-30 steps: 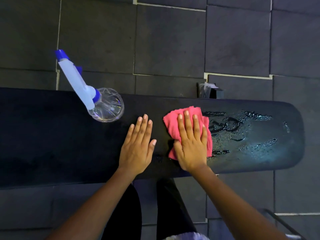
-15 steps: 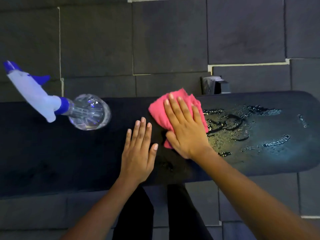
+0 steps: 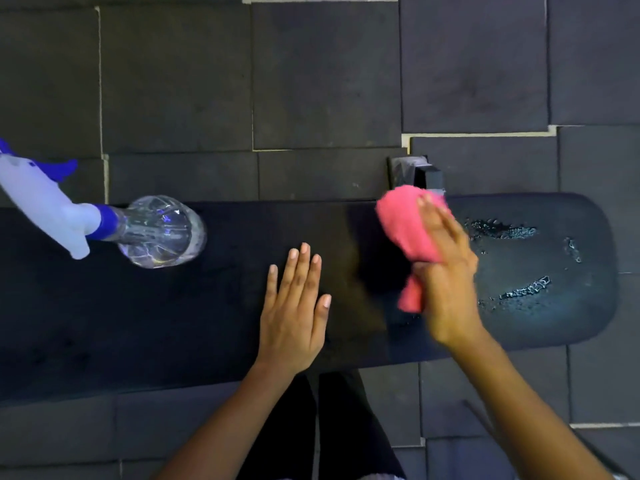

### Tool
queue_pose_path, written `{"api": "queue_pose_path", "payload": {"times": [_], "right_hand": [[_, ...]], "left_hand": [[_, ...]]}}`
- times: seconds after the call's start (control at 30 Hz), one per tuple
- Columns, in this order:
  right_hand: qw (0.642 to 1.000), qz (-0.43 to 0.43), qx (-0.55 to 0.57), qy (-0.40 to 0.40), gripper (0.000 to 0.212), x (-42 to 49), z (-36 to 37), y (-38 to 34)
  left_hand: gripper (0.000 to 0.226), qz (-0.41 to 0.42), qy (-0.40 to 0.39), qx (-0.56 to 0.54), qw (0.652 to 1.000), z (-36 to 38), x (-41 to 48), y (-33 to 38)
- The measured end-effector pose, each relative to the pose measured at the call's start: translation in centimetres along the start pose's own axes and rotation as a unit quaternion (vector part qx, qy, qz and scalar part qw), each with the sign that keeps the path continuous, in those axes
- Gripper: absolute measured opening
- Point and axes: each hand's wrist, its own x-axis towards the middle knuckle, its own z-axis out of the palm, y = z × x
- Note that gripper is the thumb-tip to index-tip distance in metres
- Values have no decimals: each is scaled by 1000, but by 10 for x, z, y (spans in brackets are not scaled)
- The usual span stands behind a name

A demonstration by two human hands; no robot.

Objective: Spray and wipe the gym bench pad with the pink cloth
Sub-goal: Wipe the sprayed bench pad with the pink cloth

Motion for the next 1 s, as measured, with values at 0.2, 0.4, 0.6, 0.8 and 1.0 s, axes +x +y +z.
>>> {"api": "queue_pose_path", "payload": {"times": [0.2, 0.4, 0.6, 0.8, 1.0], "right_hand": [[890, -149, -399, -164, 81, 1, 57, 22], [882, -180, -419, -117, 64, 7, 58, 29], [892, -194, -395, -105, 67, 22, 42, 45], [914, -164, -357, -102, 65, 34, 8, 69], [900, -111, -414, -75, 63, 42, -24, 96]], "left_hand": [[55, 2, -9, -9, 1000, -1, 4, 0], [56, 17, -25, 58, 998, 2, 8, 2], [58, 39, -42, 64, 996, 2, 14, 24], [62, 59, -61, 53, 995, 19, 43, 67], [60, 86, -68, 83, 991, 31, 56, 88]]}}
